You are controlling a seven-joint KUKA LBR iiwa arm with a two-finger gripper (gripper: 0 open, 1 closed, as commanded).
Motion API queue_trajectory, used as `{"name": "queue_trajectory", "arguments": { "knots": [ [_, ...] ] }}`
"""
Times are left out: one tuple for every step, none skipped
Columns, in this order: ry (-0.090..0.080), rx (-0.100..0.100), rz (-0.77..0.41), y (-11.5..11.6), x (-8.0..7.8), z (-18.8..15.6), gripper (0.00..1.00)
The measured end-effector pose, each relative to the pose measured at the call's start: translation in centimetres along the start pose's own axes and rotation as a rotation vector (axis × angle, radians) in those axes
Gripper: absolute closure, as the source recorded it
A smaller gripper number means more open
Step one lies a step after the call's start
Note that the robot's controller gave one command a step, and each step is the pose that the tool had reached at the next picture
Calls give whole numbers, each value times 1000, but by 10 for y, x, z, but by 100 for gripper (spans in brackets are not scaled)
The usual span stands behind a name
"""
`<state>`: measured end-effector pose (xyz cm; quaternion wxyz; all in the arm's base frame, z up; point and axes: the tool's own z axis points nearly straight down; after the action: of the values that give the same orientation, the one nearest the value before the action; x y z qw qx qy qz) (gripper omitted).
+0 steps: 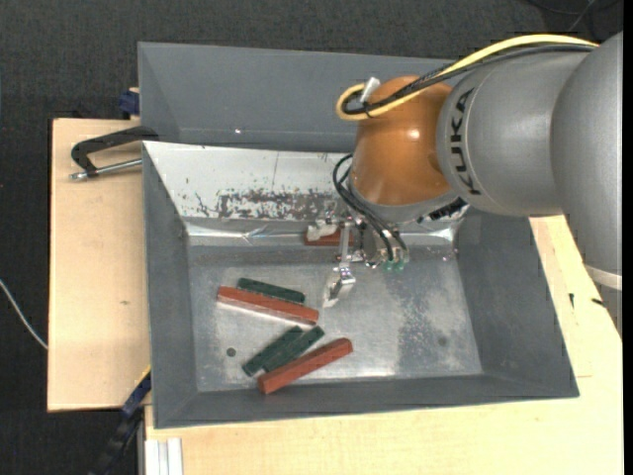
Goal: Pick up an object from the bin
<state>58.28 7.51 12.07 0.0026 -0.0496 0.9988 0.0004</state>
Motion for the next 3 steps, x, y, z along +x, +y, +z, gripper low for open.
{"name": "queue_trajectory", "arguments": {
  "knots": [
    [-6,-9,10,20,-7,30,0],
    [-5,-7,12,19,-6,28,0],
    [-5,-4,0,17,-6,30,100]
  ]
}}
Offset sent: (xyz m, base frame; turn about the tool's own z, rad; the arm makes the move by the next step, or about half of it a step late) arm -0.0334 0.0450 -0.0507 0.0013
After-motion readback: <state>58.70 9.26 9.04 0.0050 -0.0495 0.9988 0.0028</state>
